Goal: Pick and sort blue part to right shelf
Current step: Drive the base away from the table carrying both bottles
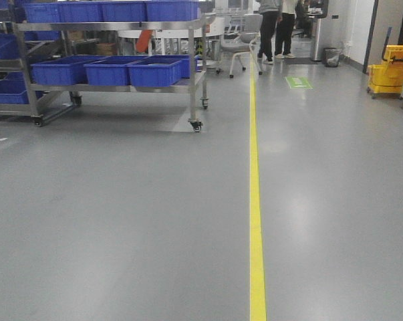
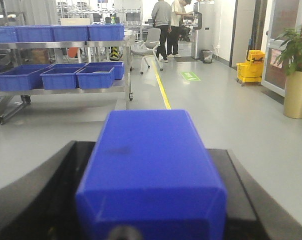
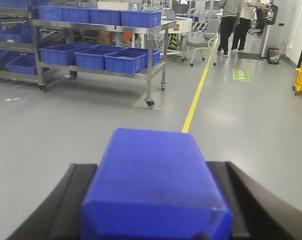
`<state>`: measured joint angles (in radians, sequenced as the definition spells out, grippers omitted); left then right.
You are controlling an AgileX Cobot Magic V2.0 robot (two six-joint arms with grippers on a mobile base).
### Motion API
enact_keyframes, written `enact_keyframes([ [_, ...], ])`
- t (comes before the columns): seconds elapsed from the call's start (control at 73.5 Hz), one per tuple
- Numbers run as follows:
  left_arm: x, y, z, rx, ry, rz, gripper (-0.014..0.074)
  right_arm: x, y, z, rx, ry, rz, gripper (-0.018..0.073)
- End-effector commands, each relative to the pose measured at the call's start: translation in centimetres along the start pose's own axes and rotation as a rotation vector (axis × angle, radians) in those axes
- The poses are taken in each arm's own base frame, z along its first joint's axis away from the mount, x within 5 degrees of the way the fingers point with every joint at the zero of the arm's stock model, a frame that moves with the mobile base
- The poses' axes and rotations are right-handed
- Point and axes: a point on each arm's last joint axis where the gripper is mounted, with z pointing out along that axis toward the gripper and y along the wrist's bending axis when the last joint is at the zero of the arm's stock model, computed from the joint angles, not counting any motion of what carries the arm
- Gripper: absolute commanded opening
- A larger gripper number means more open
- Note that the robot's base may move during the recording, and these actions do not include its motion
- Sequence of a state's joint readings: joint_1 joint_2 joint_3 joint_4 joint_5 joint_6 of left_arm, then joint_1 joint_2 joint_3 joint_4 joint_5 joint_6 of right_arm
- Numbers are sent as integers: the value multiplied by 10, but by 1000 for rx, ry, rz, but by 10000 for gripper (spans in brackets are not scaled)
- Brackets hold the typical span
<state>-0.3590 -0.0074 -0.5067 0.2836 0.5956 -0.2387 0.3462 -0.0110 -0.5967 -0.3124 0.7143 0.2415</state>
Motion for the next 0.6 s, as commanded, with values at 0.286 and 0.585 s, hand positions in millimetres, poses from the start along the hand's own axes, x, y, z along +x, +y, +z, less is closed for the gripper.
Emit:
enact_keyframes([
  [0.286, -15, 0, -8, 21, -126, 0, 315, -17, 1, 0, -2, -97, -27, 287],
  [0.585, -15, 0, -8, 21, -126, 0, 315, -17, 1, 0, -2, -97, -27, 287],
])
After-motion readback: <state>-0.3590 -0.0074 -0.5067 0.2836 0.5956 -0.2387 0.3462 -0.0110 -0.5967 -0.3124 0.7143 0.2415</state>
